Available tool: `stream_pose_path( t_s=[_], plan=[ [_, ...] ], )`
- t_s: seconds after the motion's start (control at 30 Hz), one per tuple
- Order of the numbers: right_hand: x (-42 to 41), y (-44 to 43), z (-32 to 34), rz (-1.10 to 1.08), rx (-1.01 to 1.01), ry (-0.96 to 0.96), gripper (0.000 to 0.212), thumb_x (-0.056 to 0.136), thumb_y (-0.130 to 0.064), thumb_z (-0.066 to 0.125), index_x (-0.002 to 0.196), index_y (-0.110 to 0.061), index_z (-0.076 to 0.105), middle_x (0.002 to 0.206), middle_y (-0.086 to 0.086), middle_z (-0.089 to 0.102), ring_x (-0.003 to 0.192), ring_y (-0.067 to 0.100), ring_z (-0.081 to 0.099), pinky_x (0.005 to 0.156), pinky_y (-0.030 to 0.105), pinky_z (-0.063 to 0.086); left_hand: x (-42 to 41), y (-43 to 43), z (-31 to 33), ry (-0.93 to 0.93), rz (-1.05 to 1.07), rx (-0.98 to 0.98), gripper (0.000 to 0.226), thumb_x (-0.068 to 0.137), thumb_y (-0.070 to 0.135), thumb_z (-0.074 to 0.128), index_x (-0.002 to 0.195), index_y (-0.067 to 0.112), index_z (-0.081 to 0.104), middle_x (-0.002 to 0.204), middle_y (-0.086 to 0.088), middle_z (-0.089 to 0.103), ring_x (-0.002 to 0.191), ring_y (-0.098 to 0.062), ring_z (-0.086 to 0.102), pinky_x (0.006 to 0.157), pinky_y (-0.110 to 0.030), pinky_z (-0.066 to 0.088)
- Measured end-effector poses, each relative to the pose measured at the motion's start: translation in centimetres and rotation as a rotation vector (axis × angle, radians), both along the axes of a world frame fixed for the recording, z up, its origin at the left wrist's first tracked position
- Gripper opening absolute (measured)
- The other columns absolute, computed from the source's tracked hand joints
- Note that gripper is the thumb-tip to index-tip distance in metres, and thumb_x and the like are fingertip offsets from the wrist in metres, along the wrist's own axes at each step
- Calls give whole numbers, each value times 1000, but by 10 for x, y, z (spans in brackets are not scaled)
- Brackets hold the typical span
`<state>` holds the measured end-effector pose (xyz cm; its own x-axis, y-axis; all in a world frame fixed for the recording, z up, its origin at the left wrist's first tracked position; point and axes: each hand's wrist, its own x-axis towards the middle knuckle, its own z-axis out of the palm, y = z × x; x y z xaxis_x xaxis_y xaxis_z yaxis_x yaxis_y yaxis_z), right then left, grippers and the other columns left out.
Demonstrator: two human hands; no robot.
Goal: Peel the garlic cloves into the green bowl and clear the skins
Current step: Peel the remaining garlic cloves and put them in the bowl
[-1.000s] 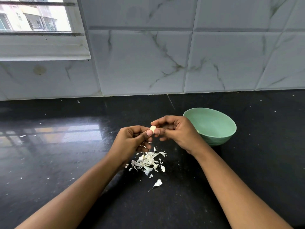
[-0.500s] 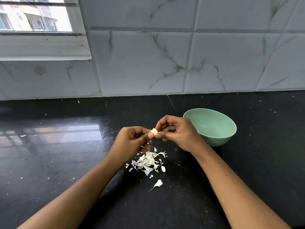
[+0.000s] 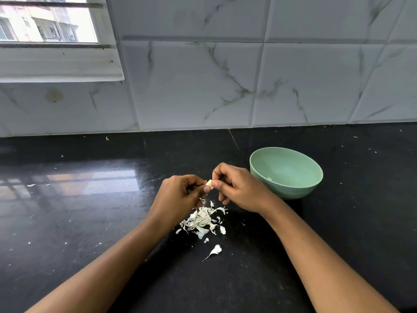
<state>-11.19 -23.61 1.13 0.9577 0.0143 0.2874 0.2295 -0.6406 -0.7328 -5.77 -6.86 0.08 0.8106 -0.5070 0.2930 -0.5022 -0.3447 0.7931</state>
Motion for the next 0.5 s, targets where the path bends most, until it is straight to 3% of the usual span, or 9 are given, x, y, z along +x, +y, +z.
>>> stream_pose_path(
  t_s=[0.17, 0.3, 0.4, 0.5],
  plan=[
    [0, 4, 2, -95, 94, -120, 11, 85, -8, 67, 85, -12, 56, 76, 4, 66, 67, 20, 67, 59, 40, 59, 2, 0, 1, 17, 0, -57, 11, 85, 25, 70, 75, 29, 69, 56, 4, 66, 50, -5, 63, 52, -28, 52],
    [0, 6, 3, -128, 298, -119, 26, 78, -1, 74, 82, -16, 54, 78, 6, 71, 68, 19, 68, 61, 34, 59, 0, 1, 2, -74, 34, -13, 4, 84, 24, 71, 80, 26, 71, 51, 10, 64, 48, 4, 59, 48, -8, 40],
    [0, 5, 3, -166, 276, -105, 28, 76, -5, 77, 80, -20, 54, 75, 4, 74, 70, 30, 69, 66, 43, 59, 0, 2, 1, -146, 45, 30, 2, 83, 27, 72, 83, 26, 73, 55, 12, 65, 50, 3, 60, 50, -7, 38],
    [1, 4, 1, -200, 203, -98, 30, 74, -7, 77, 81, -24, 53, 71, -1, 73, 64, 21, 69, 68, 46, 58, 0, 1, -1, -215, 42, 56, 3, 84, 29, 71, 83, 29, 73, 55, 13, 64, 50, 0, 60, 50, -9, 39]
  ],
)
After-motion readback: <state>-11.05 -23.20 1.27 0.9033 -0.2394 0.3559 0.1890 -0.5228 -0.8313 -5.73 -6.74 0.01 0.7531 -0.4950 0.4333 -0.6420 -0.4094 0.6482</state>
